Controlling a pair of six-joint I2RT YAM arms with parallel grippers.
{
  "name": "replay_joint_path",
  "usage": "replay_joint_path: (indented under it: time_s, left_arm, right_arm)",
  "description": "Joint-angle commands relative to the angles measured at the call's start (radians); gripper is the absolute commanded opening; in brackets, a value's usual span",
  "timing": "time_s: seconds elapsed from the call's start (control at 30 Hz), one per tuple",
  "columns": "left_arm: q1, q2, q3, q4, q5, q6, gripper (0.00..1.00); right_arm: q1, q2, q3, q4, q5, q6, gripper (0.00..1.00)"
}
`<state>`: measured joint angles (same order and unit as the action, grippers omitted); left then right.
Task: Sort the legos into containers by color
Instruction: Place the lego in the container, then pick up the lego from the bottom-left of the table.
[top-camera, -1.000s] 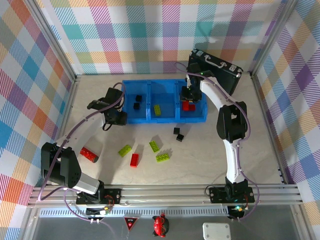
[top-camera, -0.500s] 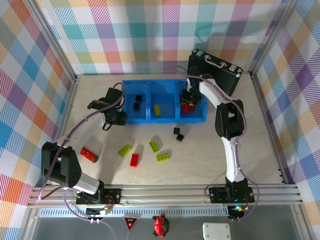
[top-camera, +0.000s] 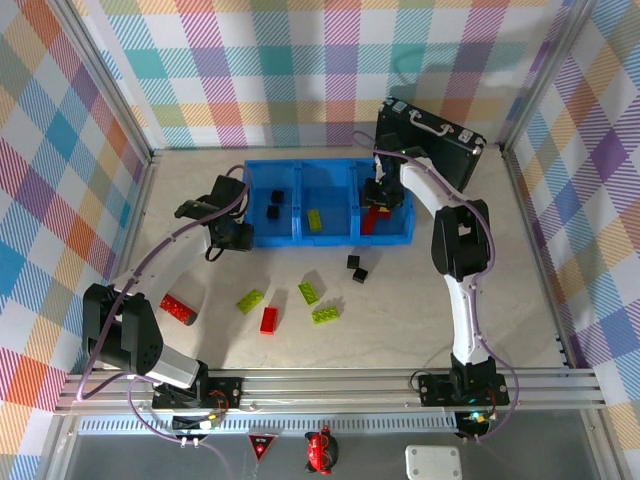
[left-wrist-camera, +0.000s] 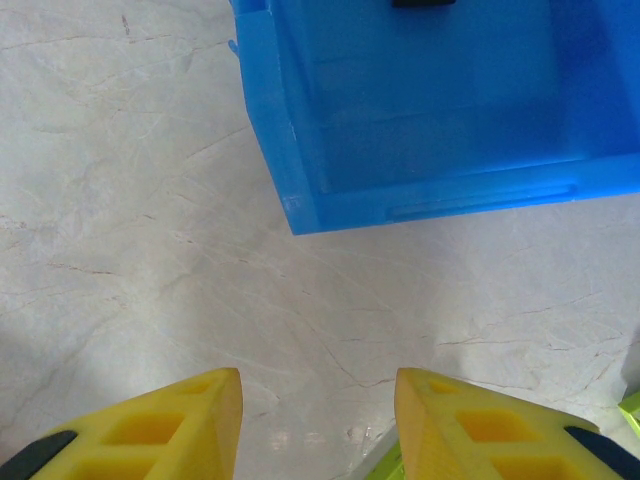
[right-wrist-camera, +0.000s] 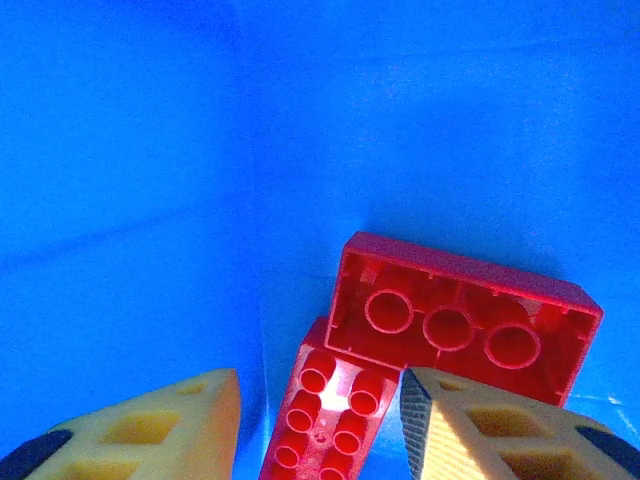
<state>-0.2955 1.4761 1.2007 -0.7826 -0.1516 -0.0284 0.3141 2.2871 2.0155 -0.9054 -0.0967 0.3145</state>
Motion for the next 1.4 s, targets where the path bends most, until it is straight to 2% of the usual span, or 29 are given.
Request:
replay_joint_path:
  time_s: [0.0,0.27,0.5,0.8,1.1,1.37]
  left_arm:
    - [0.013,-0.011,-0.007,-0.006,-0.014,0.018,0.44]
    - [0.013,-0.011,-0.007,-0.006,0.006,0.015,0.44]
    - [0.007,-0.004,0.003,-0.025,0.056,-0.009,0.44]
    - [-0.065,0.001,0.046,-0.092,0.048,-0.083,0.45]
    - [-0.145,-0.067,-0.052,-0.124,0.06,-0.255,0.47]
    - [-0.19,-0.166,-0.238,-0.068,0.021,-0.504,0.5]
  right_arm:
    - [0.0,-0.078,-0.022,-0.016,-0.025,0.011,0.48]
    - [0.0,-0.177,-0.121,-0.01,-0.012,0.013,0.48]
    - [0.002,-0.331,-0.28,0.017,-0.012,0.019,0.49]
    - [0.002,-0.537,-0.488,0.045,-0.018,0.022,0.49]
    - [0.003,-0.682,-0.637,0.056,-0.023,0.021,0.49]
    - [0.005,-0.739,-0.724,0.066,-0.032,0.014,0.49]
